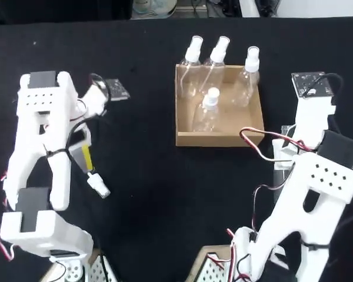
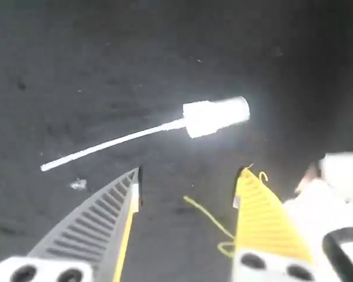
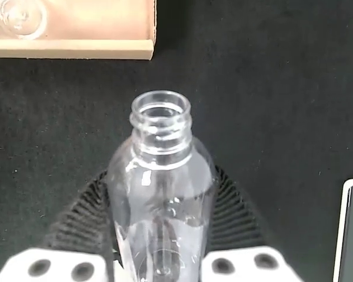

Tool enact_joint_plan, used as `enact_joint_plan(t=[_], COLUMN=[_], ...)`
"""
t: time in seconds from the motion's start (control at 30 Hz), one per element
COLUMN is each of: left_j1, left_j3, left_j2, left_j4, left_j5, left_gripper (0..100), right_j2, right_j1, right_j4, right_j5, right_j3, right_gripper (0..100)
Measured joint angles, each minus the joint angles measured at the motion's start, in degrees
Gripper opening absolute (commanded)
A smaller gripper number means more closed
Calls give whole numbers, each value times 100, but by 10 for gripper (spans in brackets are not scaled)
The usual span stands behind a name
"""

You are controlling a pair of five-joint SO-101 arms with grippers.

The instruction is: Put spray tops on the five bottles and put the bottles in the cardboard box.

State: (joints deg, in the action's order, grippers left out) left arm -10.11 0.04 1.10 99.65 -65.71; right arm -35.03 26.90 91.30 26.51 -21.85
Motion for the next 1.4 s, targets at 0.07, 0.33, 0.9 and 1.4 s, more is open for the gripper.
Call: enact_joint_plan(t=[0.07, 0.33, 0.9, 1.4], left_j1=[35, 53, 484, 185], left_j3=[62, 914, 2374, 2734], left_j2=[-105, -484, -484, 53], left_j4=[26, 0, -2136, -2954], left_j5=[-273, -1275, -1310, -1380], left_gripper=[258, 258, 344, 342], right_j2=[-220, -1090, -1125, -1125], right_j1=[0, -18, -18, -18], right_j4=[79, 264, 273, 281], right_j5=[0, 0, 141, 141], right_j3=[0, -316, -387, -387], right_gripper=[11, 11, 11, 11])
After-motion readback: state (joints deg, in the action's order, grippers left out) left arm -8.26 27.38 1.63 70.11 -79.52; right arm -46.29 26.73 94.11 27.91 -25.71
